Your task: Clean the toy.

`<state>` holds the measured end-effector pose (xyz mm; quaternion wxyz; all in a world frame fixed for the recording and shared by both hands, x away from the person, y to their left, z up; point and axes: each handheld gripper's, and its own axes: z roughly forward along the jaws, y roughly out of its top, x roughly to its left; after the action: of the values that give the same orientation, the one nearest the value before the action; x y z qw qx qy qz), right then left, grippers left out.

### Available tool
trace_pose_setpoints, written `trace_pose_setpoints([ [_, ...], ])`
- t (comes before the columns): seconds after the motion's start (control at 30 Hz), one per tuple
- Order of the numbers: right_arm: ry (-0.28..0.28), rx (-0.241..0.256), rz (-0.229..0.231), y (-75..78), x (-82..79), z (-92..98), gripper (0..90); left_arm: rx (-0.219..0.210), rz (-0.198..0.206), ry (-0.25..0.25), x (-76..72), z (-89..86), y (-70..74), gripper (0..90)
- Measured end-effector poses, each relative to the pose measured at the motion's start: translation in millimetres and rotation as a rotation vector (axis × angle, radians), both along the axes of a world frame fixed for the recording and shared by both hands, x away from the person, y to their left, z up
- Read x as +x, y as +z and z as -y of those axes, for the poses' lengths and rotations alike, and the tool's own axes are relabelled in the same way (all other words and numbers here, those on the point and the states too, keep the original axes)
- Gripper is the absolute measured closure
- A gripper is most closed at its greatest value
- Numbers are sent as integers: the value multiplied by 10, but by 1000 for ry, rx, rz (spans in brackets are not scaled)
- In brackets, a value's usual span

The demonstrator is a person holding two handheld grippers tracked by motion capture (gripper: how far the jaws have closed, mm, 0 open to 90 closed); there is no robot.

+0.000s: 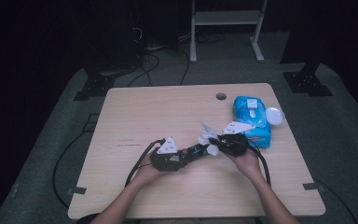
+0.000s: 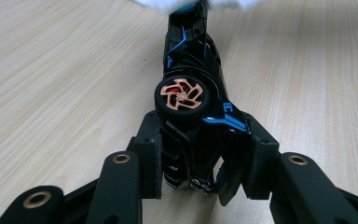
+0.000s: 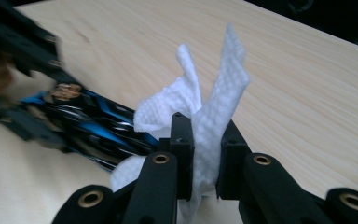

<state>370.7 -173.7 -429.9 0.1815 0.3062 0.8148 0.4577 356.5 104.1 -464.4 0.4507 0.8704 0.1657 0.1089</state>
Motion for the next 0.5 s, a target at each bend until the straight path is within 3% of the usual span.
trace_pose_setpoints([
  [0.07,-39,5,-15,-15,40,99,793,0,2,1,-3,-4,4,578],
  [0.17,-82,59,-43,-53,80,265,793,8,3,-1,1,-11,3,578],
  [0.3,-70,74,-40,-38,78,255,793,8,4,1,6,-16,2,577],
  [0.37,-48,57,-51,-53,70,192,794,8,3,2,10,-16,3,577],
  [0.5,-14,32,-28,-18,23,50,794,6,2,8,11,-16,3,578],
])
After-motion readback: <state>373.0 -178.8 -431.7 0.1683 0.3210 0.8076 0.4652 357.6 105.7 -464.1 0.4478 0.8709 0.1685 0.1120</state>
